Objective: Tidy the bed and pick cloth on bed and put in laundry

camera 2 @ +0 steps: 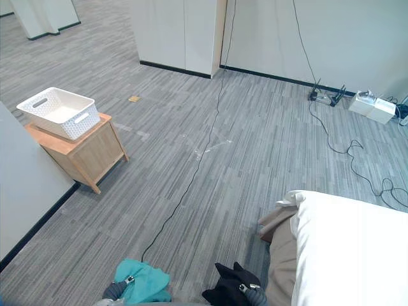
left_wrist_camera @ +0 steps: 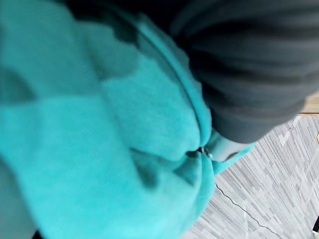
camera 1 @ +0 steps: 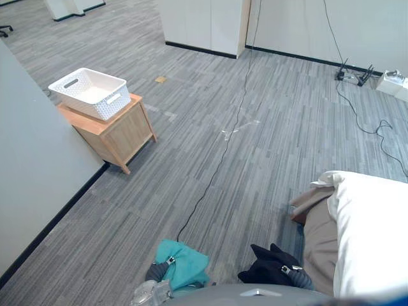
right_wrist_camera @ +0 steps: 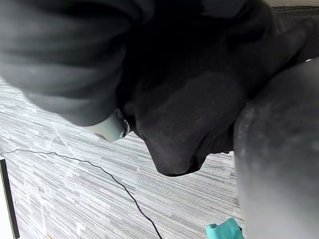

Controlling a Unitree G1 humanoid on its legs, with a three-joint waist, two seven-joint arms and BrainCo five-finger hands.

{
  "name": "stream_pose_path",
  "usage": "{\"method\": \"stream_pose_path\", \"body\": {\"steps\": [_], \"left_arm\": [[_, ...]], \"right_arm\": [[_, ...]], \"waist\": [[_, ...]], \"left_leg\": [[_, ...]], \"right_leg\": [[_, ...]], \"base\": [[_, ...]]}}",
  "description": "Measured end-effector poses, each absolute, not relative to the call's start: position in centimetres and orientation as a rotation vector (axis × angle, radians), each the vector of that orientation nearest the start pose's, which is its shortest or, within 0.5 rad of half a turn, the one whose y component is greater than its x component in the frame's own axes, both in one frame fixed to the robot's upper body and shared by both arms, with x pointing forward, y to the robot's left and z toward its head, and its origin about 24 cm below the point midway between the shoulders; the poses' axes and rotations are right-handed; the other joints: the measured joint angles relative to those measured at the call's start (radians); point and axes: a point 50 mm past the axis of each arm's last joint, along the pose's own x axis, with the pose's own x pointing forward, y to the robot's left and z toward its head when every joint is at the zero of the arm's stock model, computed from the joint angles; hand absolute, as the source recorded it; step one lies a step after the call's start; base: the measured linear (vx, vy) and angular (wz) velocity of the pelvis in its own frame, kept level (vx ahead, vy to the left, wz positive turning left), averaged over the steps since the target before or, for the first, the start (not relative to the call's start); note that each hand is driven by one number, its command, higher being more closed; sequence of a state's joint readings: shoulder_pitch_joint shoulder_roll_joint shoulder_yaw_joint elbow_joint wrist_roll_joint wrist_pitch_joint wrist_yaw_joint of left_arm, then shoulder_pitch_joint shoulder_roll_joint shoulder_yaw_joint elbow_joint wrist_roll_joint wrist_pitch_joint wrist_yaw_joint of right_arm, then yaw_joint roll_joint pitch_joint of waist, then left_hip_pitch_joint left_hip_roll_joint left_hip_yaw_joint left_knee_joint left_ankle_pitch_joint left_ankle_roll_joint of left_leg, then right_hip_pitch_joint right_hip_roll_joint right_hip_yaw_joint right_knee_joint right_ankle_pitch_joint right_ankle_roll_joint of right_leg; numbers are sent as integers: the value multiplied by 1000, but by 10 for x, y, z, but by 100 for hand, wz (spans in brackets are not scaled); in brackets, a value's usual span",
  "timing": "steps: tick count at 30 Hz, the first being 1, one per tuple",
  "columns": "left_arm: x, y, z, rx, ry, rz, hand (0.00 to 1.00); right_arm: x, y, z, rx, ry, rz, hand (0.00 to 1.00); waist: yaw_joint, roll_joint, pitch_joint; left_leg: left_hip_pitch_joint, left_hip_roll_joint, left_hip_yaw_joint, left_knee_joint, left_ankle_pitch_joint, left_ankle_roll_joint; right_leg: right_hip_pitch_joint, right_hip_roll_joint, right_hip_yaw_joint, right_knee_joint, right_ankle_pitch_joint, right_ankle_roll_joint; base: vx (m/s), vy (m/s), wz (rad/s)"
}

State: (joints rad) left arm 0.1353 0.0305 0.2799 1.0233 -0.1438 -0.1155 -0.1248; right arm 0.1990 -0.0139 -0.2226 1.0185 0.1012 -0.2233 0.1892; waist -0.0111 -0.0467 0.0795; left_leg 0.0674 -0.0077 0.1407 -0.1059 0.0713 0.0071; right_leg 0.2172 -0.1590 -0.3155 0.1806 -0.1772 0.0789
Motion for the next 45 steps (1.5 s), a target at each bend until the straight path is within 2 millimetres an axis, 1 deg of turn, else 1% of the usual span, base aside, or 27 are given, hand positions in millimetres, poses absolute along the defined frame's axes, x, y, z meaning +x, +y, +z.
{"method": "stream_pose_path", "body": {"steps": [3,6,8,13,16,18,19,20,22,23,25,28,30,32,33,34,35,36,37,38,39,40,41,42,43,44,45], "left_arm": [[84,198,-159,-314,974,258,100],[84,201,-159,-378,960,244,100],[88,201,-157,-362,944,184,100],[107,204,-147,-309,837,67,100],[119,207,-138,-325,749,48,100],[124,210,-132,-352,681,57,100],[129,209,-127,-341,626,55,100],[131,210,-124,-335,576,48,100],[132,202,-121,-305,528,39,100],[134,195,-119,-282,491,40,100],[140,181,-112,-245,422,11,100],[152,178,-98,-200,313,36,100],[157,180,-93,-195,281,63,100],[159,179,-89,-202,260,63,100],[160,176,-87,-214,254,51,100],[164,174,-83,-213,236,33,100],[167,175,-80,-211,224,28,100],[171,175,-76,-212,206,22,100],[172,176,-74,-212,203,19,100],[169,178,-74,-215,219,20,100],[169,178,-75,-220,231,21,100],[169,180,-76,-219,250,20,100],[168,184,-77,-208,262,19,100],[166,189,-77,-193,275,21,100],[164,193,-79,-174,301,16,100],[165,192,-80,-169,313,6,100],[167,193,-78,-162,312,14,100]], "right_arm": [[71,-185,-160,295,951,-206,100],[79,-184,-160,375,943,-257,100],[85,-184,-159,412,925,-281,100],[133,-203,-143,382,770,-301,100],[162,-216,-126,370,655,-296,100],[178,-218,-117,346,610,-264,100],[186,-218,-112,335,587,-245,100],[189,-215,-111,330,579,-235,100],[189,-211,-111,339,574,-244,100],[190,-209,-110,341,567,-249,100],[194,-210,-105,338,540,-260,100],[200,-206,-100,320,515,-225,100],[197,-202,-100,306,513,-203,100],[190,-200,-102,284,522,-187,100],[186,-201,-104,265,533,-181,100],[185,-202,-104,255,535,-179,100],[186,-200,-104,257,533,-172,100],[188,-198,-102,253,525,-158,100],[188,-196,-102,260,525,-156,100],[185,-194,-103,269,532,-161,100],[183,-194,-105,271,542,-162,100],[181,-193,-106,276,558,-163,100],[178,-190,-108,286,568,-164,100],[174,-186,-111,299,579,-165,100],[166,-183,-115,311,604,-168,100],[162,-181,-117,317,614,-167,100],[163,-179,-115,315,607,-156,100]], "waist": [[0,2,-1],[0,4,-3],[1,4,-3],[4,1,-1],[28,5,4],[31,12,17],[32,23,35],[39,23,51],[66,36,66],[76,49,72],[76,73,81],[73,92,82],[77,92,82],[77,94,80],[76,114,64],[73,113,57],[76,98,55],[79,88,51],[81,70,51],[80,40,40],[77,42,26],[76,38,32],[76,33,35],[73,7,47],[54,0,52],[43,-10,52],[30,-18,55]], "left_leg": [[1,-3,-8,0,0,0],[1,-7,-28,0,1,1],[-1,-10,-45,-1,3,3],[-16,-12,-68,0,0,0],[-25,-9,-42,21,-24,6],[-106,2,-41,183,-82,13],[-184,25,-40,349,-133,31],[-240,34,-41,490,-145,38],[-268,46,-44,616,-146,38],[-259,45,-45,624,-146,38],[-240,42,-44,586,-146,38],[-217,41,-37,486,-144,34],[-218,43,-30,478,-131,13],[-223,47,-32,474,-143,-9],[-209,47,-43,434,-165,-14],[-186,42,-42,368,-185,-12],[-184,26,-33,355,-182,-12],[-181,4,-21,331,-175,-5],[-170,-29,-15,303,-175,-5],[-154,-48,-17,270,-175,-2],[-141,-49,-23,247,-168,9],[-118,-48,-29,243,-161,19],[-91,-53,-38,233,-162,23],[-55,-66,-47,203,-160,37],[-14,-70,-71,164,-156,54],[7,-62,-92,153,-146,76],[9,-56,-110,164,-144,80]], "right_leg": [[1,1,-1,1,0,0],[6,2,-4,2,0,0],[13,2,-7,2,0,0],[16,3,-18,-11,1,-1],[10,1,4,-29,5,-3],[8,3,5,-38,23,-2],[14,18,6,-44,39,0],[26,18,6,-44,42,0],[54,18,29,-42,42,0],[66,15,43,-44,42,0],[68,14,57,-57,41,1],[69,18,66,-122,41,1],[80,17,95,-149,41,1],[79,22,110,-158,42,1],[66,31,111,-159,40,4],[50,22,122,-154,18,12],[39,4,135,-145,-3,17],[12,-20,151,-114,-36,26],[-11,-43,166,-61,-66,48],[-35,-65,172,-14,-83,71],[-70,-69,187,60,-86,76],[-165,-72,223,267,-66,118],[-250,-87,243,462,-19,156],[-325,-110,253,635,74,135],[-408,-117,273,786,202,126],[-452,-93,279,836,166,118],[-493,-69,274,848,101,94]], "base": [[0,0,1],[13,-10,11],[46,-36,25],[57,-45,16],[66,-31,-19],[92,-15,-5],[70,-15,-3],[65,-23,-11],[51,-18,-28],[49,2,-29],[15,1,-7],[-12,-6,-2],[-45,-24,-21],[-45,-3,-22],[-28,21,-18],[-40,29,-17],[-59,34,-21],[-82,53,-21],[-77,78,-18],[-7,67,-6],[31,95,3],[58,140,5],[45,152,10],[41,103,37],[85,25,60],[126,10,73],[145,7,54]]}}
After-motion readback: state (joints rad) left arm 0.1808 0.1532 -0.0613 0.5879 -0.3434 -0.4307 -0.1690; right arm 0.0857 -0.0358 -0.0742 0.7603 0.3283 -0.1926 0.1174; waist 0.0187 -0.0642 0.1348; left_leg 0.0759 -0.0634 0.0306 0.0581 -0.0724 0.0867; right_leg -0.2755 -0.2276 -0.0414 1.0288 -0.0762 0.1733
